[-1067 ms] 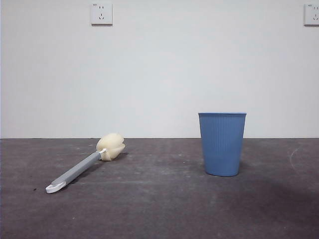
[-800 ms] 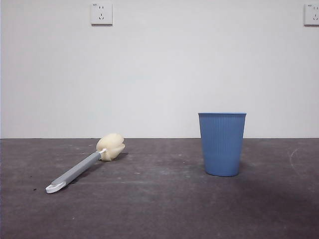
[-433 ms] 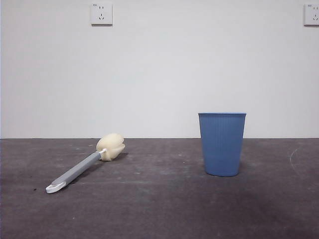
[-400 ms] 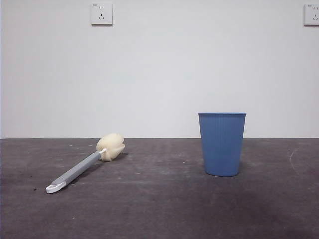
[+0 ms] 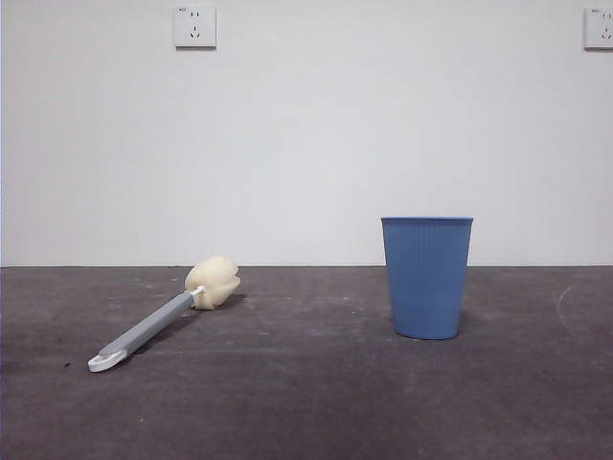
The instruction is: Pick up the cup brush,pick up the cup,insert the brush into the cup,clean the cup,put the cup brush back,put the cup back to the fixed position on the table
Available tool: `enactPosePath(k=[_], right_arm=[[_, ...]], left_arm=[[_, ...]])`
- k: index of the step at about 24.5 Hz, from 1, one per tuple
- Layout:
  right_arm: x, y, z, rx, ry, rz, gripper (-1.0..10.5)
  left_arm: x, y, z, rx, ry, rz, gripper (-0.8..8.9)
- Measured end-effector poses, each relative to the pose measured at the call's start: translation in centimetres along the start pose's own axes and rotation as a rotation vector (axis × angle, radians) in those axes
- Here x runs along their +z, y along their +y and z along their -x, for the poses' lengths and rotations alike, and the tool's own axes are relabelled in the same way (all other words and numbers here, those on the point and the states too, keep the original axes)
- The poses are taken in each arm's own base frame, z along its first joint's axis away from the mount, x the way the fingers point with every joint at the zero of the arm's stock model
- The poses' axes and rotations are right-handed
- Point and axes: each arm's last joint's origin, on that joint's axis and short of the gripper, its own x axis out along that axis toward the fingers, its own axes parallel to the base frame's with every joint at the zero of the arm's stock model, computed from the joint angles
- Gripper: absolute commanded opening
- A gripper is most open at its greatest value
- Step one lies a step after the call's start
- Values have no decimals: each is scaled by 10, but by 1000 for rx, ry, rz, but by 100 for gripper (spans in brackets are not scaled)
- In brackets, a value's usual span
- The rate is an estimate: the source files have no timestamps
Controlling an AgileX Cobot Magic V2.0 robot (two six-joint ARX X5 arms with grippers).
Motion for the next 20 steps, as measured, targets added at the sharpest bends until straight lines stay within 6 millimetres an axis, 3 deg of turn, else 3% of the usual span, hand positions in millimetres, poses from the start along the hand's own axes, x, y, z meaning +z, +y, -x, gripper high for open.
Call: enactPosePath(k=[6, 12, 14, 15, 17, 18, 20], right_arm=[[11, 5, 4, 155, 66, 26, -11], [10, 5, 4, 159, 78, 34, 3], [10, 5, 4, 159, 78, 35, 84], [10, 5, 4, 159, 77, 35, 209], [10, 5, 4, 159, 78, 34, 477], [10, 5, 4, 158, 78, 31, 550], [10, 5, 4, 158, 78, 28, 549]], left_arm=[[7, -4, 6, -20, 107, -52, -7], [8, -5, 5, -63, 123, -75, -3], [8, -4, 4, -69, 126, -74, 22], [8, -4, 4, -71, 128, -73, 130], [9, -4, 3, -74, 128, -73, 484], [10, -4, 3, -77, 121, -76, 538], [12, -4, 2, -104, 101, -84, 535]])
